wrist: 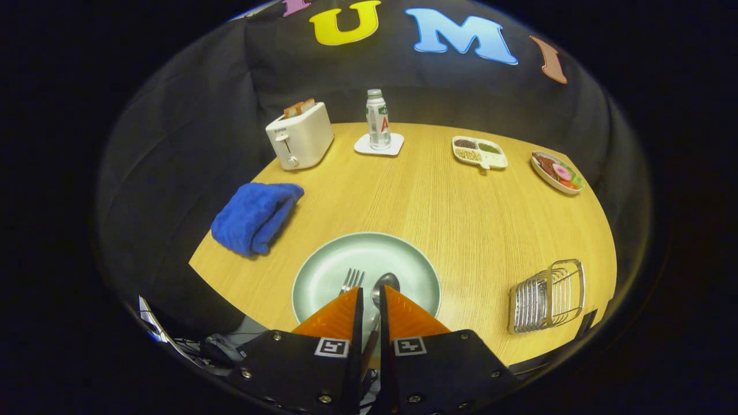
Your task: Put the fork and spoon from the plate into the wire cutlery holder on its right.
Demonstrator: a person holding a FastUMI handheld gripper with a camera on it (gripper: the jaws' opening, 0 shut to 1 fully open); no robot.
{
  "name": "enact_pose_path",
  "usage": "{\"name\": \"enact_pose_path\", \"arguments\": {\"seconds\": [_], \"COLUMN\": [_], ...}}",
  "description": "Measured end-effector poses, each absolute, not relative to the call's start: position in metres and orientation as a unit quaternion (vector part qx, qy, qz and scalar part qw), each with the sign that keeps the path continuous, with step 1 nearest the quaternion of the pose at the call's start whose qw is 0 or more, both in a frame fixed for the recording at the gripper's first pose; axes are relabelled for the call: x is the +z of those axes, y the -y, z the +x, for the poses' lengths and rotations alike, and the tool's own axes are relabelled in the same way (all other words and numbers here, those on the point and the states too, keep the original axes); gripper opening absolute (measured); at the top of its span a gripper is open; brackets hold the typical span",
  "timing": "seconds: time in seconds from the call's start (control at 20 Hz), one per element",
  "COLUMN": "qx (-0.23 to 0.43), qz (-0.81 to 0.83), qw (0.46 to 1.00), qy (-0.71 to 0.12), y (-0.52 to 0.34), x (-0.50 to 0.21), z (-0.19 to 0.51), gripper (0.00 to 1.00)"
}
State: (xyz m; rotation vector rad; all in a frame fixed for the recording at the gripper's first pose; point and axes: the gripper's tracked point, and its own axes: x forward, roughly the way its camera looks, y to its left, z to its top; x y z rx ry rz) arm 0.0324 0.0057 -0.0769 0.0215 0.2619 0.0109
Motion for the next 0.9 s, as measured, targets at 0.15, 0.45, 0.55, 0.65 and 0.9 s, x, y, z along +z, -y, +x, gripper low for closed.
{"name": "enact_pose_path", "arguments": {"seconds": [0.15, 0.45, 0.55, 0.65, 0.9], "qx": [0.007, 0.0, -0.001, 0.0, 0.001], "qz": [0.024, 0.05, 0.056, 0.061, 0.078], "qw": [0.984, 0.971, 0.968, 0.964, 0.95], "qy": [-0.174, -0.234, -0.246, -0.257, -0.303], "y": [-0.007, -0.006, -0.005, -0.005, -0.005], "x": [-0.102, -0.134, -0.141, -0.147, -0.16], "z": [0.037, 0.042, 0.042, 0.044, 0.046], "gripper": [0.14, 0.14, 0.14, 0.14, 0.16]}}
